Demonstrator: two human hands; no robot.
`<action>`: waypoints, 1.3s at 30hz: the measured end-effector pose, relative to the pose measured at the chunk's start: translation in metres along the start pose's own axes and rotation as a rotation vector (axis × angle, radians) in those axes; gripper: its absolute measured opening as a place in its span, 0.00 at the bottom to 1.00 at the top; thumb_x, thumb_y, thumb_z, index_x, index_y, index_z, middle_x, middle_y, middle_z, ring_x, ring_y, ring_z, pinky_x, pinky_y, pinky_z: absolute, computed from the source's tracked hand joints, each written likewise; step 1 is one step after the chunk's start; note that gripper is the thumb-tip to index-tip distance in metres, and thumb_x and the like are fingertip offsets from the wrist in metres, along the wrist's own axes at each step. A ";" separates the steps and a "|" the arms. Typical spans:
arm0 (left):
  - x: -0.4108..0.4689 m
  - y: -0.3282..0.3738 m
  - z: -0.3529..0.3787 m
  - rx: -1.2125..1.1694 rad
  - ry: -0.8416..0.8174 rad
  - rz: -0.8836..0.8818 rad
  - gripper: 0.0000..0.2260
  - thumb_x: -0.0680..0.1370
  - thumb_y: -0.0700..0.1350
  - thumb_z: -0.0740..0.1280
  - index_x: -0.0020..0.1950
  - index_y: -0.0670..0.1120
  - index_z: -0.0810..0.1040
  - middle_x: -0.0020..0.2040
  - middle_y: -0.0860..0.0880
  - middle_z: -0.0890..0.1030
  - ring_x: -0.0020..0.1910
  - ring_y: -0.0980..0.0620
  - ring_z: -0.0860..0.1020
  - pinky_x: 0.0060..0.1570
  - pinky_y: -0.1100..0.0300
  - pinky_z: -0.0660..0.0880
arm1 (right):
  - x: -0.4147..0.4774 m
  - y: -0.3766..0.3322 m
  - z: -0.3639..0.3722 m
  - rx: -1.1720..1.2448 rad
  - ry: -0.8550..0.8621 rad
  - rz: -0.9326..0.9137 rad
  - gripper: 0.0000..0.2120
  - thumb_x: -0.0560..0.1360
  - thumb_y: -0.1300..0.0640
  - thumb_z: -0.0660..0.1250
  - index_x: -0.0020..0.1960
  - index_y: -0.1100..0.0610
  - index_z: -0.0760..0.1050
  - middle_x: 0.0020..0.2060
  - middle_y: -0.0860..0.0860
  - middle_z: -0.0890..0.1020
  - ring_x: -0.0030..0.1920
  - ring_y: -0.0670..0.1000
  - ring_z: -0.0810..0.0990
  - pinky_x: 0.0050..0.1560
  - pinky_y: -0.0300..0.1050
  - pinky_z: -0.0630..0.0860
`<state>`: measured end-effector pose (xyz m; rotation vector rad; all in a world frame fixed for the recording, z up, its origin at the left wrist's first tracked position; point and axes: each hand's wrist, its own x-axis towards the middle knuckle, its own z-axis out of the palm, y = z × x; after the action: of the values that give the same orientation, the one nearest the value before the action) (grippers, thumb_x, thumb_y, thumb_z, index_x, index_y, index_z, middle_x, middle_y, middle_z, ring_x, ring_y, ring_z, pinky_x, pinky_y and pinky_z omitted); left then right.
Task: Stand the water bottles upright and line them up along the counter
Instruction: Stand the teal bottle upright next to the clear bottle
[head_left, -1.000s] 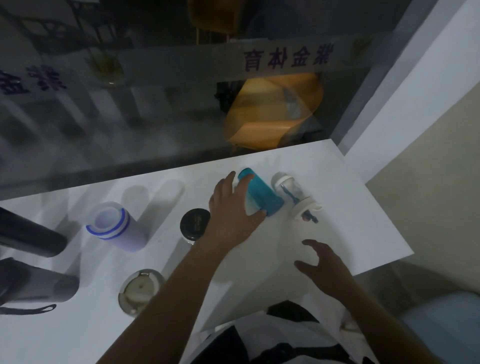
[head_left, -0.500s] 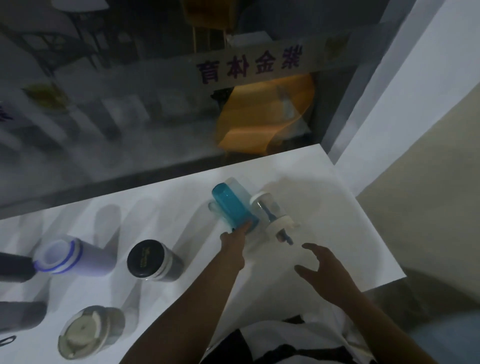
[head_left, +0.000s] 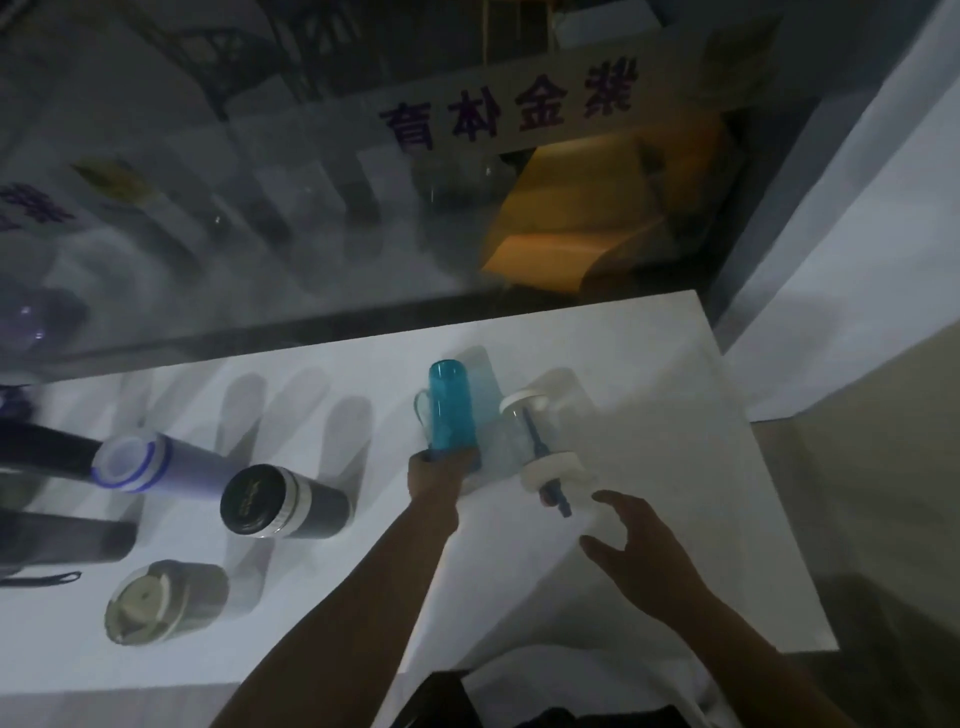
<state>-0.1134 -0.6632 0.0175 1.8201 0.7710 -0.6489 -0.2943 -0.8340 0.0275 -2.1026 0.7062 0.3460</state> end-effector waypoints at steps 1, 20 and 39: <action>-0.001 0.000 -0.008 0.000 0.032 0.057 0.27 0.65 0.45 0.77 0.61 0.42 0.74 0.50 0.45 0.78 0.41 0.48 0.74 0.35 0.55 0.74 | 0.003 0.000 0.000 -0.002 -0.008 -0.013 0.27 0.73 0.47 0.71 0.69 0.49 0.67 0.67 0.49 0.71 0.65 0.51 0.72 0.65 0.46 0.69; 0.000 0.126 -0.076 1.000 0.035 0.814 0.33 0.68 0.42 0.76 0.71 0.51 0.68 0.65 0.45 0.71 0.62 0.41 0.71 0.59 0.50 0.76 | 0.008 -0.028 0.007 -0.049 -0.073 -0.103 0.25 0.73 0.49 0.71 0.67 0.50 0.70 0.66 0.52 0.74 0.64 0.53 0.73 0.62 0.46 0.68; -0.025 0.098 -0.090 0.893 0.067 1.107 0.35 0.72 0.50 0.74 0.75 0.51 0.64 0.73 0.43 0.67 0.72 0.39 0.65 0.70 0.44 0.65 | -0.003 -0.037 0.022 -0.033 0.091 0.010 0.28 0.72 0.46 0.71 0.69 0.50 0.68 0.66 0.52 0.73 0.64 0.52 0.73 0.60 0.44 0.69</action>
<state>-0.0488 -0.6124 0.1245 2.6528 -0.6595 -0.1516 -0.2747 -0.7976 0.0400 -2.1575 0.7690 0.2697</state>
